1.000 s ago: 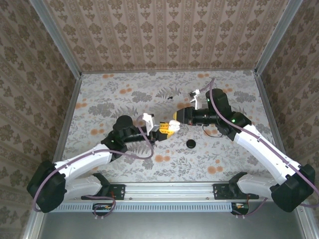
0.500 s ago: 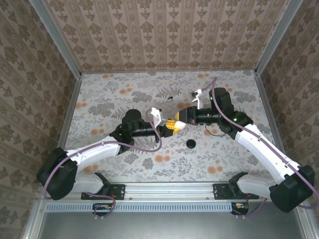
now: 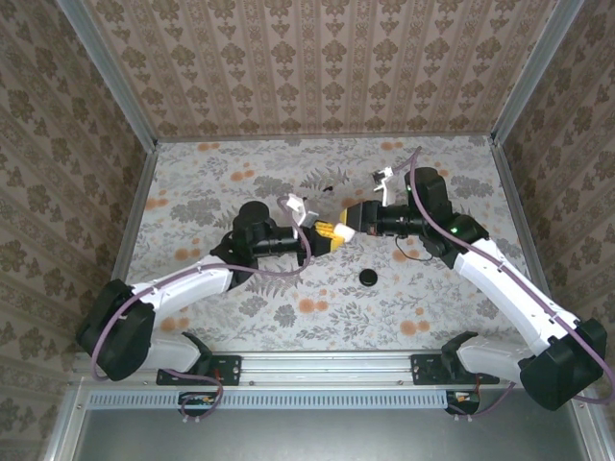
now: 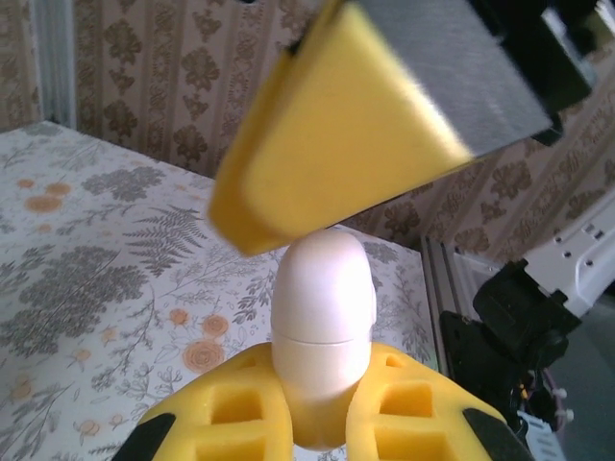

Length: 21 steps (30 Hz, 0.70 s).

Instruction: Insert wireless bluetooth earbuds into charging case

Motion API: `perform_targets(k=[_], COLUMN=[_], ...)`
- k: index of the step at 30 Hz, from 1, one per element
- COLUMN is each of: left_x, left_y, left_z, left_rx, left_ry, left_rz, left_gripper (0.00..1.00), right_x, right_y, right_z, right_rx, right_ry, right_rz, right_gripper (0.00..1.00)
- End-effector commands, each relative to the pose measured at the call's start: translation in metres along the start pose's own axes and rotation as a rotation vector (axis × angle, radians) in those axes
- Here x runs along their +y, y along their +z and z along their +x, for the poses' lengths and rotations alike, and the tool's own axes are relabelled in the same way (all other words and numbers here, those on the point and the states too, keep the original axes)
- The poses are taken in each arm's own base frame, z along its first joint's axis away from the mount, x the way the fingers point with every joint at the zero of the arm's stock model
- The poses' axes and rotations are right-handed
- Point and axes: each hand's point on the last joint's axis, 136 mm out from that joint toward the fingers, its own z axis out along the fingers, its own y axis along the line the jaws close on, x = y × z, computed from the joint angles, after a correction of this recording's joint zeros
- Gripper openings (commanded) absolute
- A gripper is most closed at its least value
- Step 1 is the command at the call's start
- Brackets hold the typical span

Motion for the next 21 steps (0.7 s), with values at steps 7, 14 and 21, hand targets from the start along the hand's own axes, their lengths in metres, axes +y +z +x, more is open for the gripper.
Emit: perform_targets(k=[7,14,21], left_x=[0.091,0.174,0.237], left_y=[-0.083,-0.175,-0.218], left_z=[-0.039,-0.029,0.006], left_rx=[-0.135,-0.074,-0.031], left_ry=[-0.133,-0.384,-0.662], left_rz=[-0.439,-0.737,-0.815], left_gripper=[0.0,0.0,0.02], right_x=[0.003,-0.033,-0.062], right_y=[-0.048,-0.03,-0.002], right_z=[-0.03,-0.022,-0.008], right_rx=[-0.121,-0.033,0.016], right_ry=[-0.093,0.03,0.137], right_rz=[0.208,0.306,0.312], right_gripper=[0.38,0.4,0.4])
